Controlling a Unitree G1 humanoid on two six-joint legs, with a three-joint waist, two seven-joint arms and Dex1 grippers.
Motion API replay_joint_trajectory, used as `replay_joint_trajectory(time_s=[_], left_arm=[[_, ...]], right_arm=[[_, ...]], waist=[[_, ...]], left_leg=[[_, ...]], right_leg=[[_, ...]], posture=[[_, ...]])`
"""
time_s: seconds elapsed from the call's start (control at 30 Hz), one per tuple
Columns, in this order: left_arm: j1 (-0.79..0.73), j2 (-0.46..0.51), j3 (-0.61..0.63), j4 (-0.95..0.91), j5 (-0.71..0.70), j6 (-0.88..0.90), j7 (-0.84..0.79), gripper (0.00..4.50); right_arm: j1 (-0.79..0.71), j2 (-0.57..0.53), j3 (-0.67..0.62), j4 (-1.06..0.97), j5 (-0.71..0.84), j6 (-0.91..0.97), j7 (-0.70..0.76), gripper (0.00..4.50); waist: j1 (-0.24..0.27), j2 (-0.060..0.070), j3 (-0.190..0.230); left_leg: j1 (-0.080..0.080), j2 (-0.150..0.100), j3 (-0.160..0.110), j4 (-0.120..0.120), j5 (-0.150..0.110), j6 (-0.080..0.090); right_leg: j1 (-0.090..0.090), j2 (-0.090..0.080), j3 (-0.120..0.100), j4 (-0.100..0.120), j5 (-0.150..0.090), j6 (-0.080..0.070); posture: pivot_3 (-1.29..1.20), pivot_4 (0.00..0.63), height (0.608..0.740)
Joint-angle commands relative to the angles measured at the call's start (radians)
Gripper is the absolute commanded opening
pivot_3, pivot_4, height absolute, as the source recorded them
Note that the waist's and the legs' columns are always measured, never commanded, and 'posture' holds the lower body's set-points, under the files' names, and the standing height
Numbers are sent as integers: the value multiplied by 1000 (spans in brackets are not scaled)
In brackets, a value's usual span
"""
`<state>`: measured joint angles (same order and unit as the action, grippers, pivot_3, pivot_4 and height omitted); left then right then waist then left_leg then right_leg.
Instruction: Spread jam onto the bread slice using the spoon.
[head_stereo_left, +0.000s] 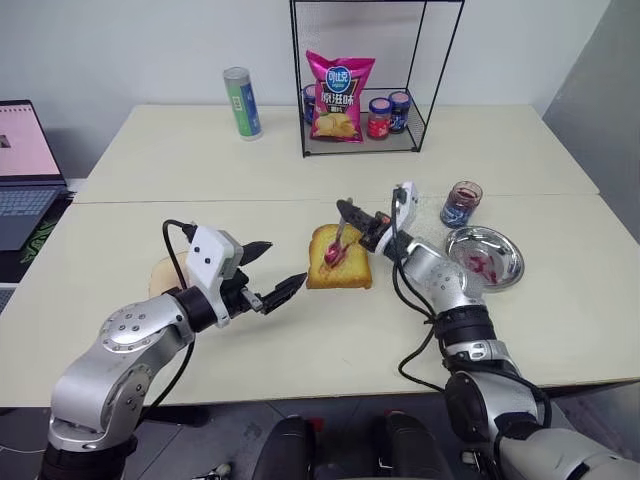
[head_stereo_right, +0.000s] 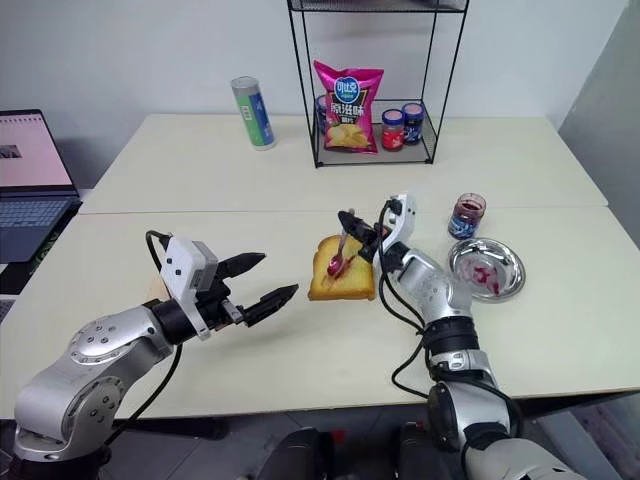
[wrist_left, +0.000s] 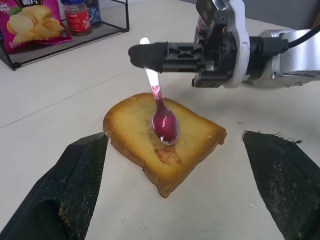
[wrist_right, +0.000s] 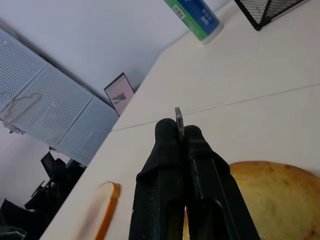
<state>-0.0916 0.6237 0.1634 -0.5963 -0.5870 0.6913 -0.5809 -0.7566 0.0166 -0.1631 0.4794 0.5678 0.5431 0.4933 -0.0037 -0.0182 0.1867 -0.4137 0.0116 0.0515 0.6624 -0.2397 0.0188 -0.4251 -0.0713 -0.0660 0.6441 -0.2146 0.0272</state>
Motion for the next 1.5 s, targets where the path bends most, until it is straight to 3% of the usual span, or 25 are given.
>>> replay_joint_trajectory(time_s=[0.03,0.23,0.37,0.63,0.77,0.93,1.03,1.17,1.33,1.5], left_arm=[[-10,9,15,-12,-7,-14,-4,4500],[-36,3,-5,10,-1,-22,-10,4500],[-52,8,-10,28,1,-27,-22,4500],[-139,49,-46,71,-19,-2,-105,4500],[-303,102,-149,135,-22,15,-245,4500],[-497,61,-288,256,47,-40,-345,4500],[-566,24,-345,319,88,-81,-381,4500],[-670,-80,-435,455,167,-176,-422,4500],[-720,-177,-508,588,253,-271,-447,4500],[-752,-220,-502,676,294,-323,-460,4500]], right_arm=[[-32,-29,-27,57,-51,-111,-28,71],[-109,-62,-108,174,-67,-235,-115,71],[-130,-64,-123,153,-46,-220,-107,71],[-51,-62,-164,-287,238,161,-136,71],[18,-157,-272,-521,356,278,-287,71],[99,-283,-381,-638,380,302,-422,71],[130,-329,-419,-651,371,285,-467,71],[195,-408,-435,-603,236,185,-484,71],[245,-400,-448,-466,156,41,-453,71],[254,-368,-451,-317,140,-63,-381,71]], waist=[[0,0,0],[1,0,0],[0,0,0],[-1,0,0],[22,0,1],[24,0,1],[21,0,1],[12,0,1],[-1,0,1],[-3,0,1]], left_leg=[[0,0,0,0,0,0],[0,-1,0,0,0,0],[0,0,0,0,0,0],[-2,1,0,-1,0,0],[-3,-1,-2,1,0,0],[-4,-3,0,2,0,1],[-3,-1,2,0,0,1],[-3,-1,2,-1,0,1],[-3,-1,5,0,0,1],[-2,0,5,0,0,1]], right_leg=[[0,0,0,0,0,0],[0,0,0,0,0,0],[0,0,0,0,0,0],[-2,0,0,1,1,-1],[-1,0,-3,0,0,1],[0,-1,-1,-2,-1,5],[-1,0,1,-2,-2,5],[-2,2,1,-1,-2,5],[-3,2,2,-1,-2,6],[-3,3,3,0,-2,6]], posture=[[0,150,740],[0,150,740],[0,150,740],[0,150,740],[0,150,740],[0,150,740],[0,150,740],[0,150,740],[0,150,740],[0,150,740]])
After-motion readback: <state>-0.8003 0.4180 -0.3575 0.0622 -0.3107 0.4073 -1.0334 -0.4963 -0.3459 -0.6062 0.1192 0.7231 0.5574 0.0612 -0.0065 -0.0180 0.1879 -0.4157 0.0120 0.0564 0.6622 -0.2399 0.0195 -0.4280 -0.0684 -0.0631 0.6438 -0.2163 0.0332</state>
